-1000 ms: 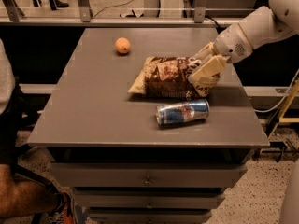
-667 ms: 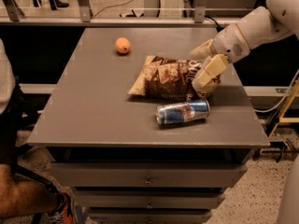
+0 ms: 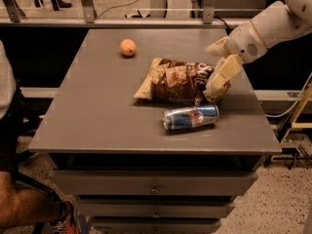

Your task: Move brown chip bag near redbull can

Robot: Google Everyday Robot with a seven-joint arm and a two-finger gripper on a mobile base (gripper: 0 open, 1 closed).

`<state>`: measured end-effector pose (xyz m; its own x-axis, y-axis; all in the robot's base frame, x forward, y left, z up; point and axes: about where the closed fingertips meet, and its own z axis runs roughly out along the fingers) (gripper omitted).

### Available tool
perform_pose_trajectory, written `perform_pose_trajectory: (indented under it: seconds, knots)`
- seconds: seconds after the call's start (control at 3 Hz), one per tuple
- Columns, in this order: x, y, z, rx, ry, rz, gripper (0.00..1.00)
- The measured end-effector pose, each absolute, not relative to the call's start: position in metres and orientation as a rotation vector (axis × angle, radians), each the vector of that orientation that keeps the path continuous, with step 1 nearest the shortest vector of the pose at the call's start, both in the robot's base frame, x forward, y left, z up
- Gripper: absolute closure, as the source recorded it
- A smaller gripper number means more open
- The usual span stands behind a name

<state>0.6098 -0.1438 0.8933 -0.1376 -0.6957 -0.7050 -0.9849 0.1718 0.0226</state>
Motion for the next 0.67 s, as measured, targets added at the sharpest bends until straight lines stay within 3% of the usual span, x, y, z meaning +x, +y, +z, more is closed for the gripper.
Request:
perform_pose_trajectory:
  seconds: [0.67]
  knots:
    - [0.578,-0.188,0.934,-1.470,1.978,0.431,0.00]
